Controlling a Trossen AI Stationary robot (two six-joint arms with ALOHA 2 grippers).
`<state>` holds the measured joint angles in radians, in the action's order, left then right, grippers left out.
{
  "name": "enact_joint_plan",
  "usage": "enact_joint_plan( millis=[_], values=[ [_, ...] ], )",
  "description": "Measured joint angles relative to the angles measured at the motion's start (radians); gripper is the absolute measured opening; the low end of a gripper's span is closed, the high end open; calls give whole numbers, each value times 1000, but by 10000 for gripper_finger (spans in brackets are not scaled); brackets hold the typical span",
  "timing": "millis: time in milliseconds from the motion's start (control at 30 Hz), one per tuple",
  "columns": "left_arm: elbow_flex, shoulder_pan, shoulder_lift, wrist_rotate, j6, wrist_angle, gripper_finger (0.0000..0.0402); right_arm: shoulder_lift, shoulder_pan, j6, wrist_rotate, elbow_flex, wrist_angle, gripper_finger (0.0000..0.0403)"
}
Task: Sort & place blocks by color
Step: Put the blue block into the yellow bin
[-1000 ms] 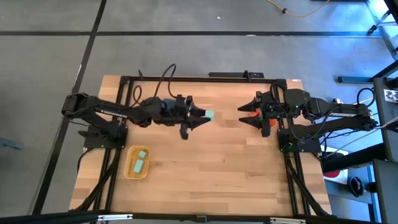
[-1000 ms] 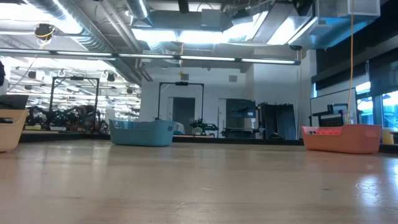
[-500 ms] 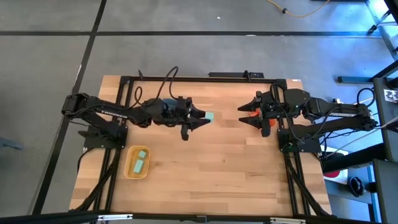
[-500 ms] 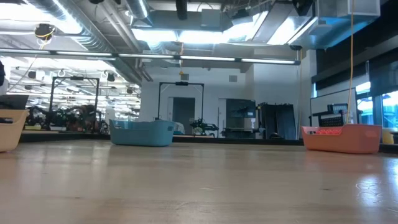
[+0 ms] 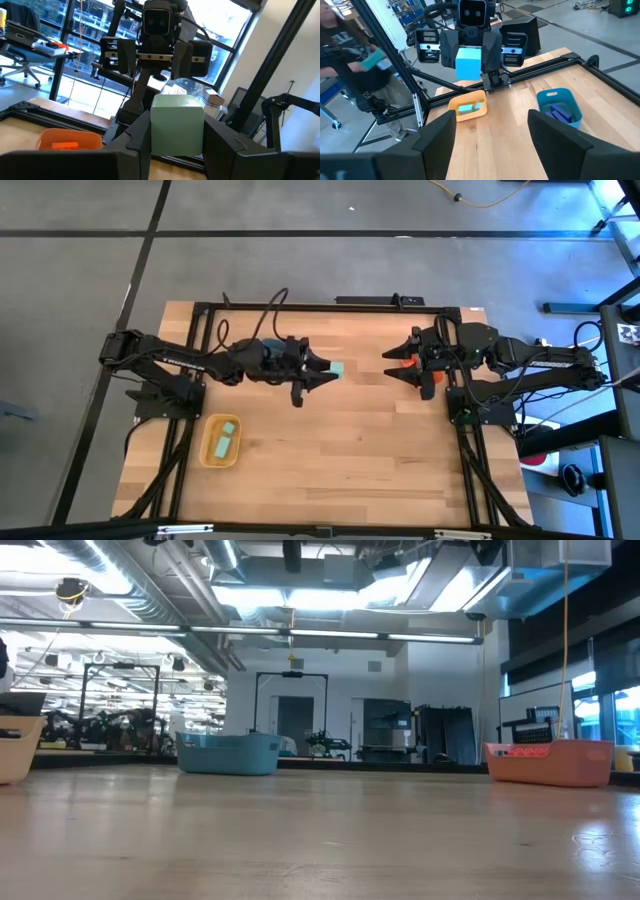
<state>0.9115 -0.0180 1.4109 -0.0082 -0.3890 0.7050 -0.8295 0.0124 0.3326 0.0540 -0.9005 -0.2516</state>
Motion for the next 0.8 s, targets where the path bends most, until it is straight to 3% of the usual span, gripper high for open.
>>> enact_joint_plan(
  millis=[267, 400, 600, 800],
  values=[
    [2, 0, -34, 1, -1, -64, 118, 0, 0, 0, 0, 0, -1, 250],
    [0, 0, -122, 2, 4, -219, 118, 0, 0, 0, 0, 0, -2, 250],
    [79, -31, -275, -29, -1, -780, 118, 0, 0, 0, 0, 0, -3, 250],
    [179, -162, -296, -40, -127, -1384, 118, 0, 0, 0, -1, -1, -3, 250]
  ],
)
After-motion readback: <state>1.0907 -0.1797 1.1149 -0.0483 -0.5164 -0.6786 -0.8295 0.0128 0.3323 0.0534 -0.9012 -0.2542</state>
